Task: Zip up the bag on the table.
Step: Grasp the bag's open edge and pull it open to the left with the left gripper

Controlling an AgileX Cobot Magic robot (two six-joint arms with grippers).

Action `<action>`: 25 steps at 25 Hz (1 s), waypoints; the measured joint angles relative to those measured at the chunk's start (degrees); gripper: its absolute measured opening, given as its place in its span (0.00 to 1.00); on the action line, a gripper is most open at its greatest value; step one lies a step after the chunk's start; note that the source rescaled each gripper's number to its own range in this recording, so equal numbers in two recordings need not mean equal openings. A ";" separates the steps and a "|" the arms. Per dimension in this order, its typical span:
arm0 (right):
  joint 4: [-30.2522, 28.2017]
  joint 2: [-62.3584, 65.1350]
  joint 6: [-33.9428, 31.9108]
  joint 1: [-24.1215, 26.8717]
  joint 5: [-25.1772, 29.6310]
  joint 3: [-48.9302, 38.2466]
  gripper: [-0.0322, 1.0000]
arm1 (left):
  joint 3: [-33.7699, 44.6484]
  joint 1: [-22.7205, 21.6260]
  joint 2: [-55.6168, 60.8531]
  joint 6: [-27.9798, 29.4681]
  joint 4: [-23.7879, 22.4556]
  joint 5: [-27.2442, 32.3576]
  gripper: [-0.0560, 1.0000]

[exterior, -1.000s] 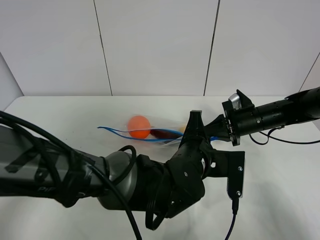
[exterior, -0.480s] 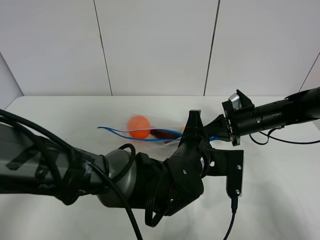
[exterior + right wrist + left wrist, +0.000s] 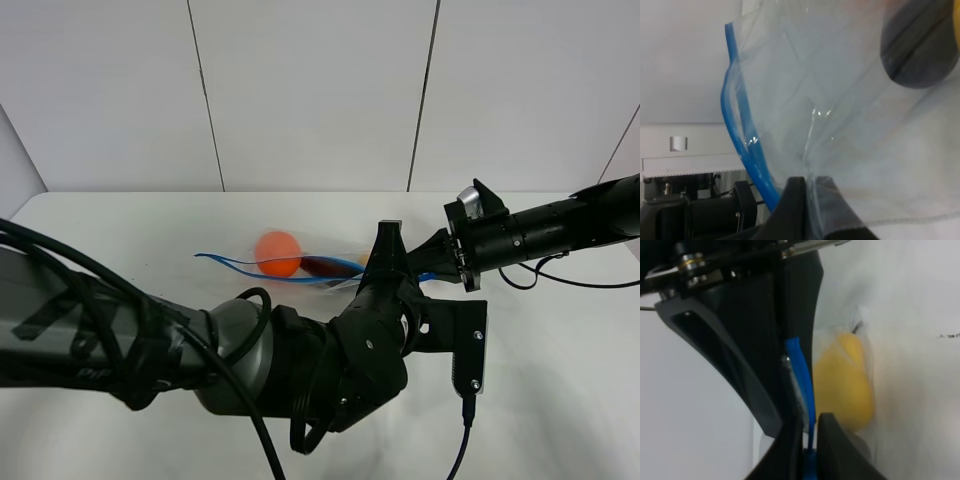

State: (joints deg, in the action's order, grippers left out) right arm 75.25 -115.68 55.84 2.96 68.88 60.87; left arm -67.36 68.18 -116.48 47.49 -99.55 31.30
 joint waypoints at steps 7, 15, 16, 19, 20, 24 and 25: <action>0.00 0.00 0.00 0.00 0.00 0.00 0.03 | 0.00 0.00 0.00 0.00 0.00 0.00 0.05; -0.05 0.00 0.00 -0.02 0.00 0.00 0.03 | 0.00 0.00 0.00 -4.07 2.54 0.32 0.05; -0.05 0.00 0.00 -0.02 0.00 0.00 0.03 | 0.00 0.00 0.00 -4.35 3.04 0.68 0.05; -0.05 0.00 0.00 -0.02 0.00 0.00 0.03 | -0.13 0.00 0.00 -4.64 4.42 1.73 0.05; -0.05 0.00 0.00 -0.02 0.00 0.00 0.03 | -0.13 0.00 0.00 -4.69 4.73 2.17 0.05; -0.05 0.00 0.00 -0.02 0.00 0.00 0.03 | -0.13 0.00 0.00 -5.07 5.43 2.73 0.05; -0.05 0.00 0.00 -0.02 0.00 0.00 0.03 | -0.13 0.00 0.00 -5.18 5.54 2.99 0.05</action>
State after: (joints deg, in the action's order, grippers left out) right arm 75.20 -115.68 55.84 2.93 68.88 60.87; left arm -67.49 68.18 -116.48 42.31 -94.01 34.29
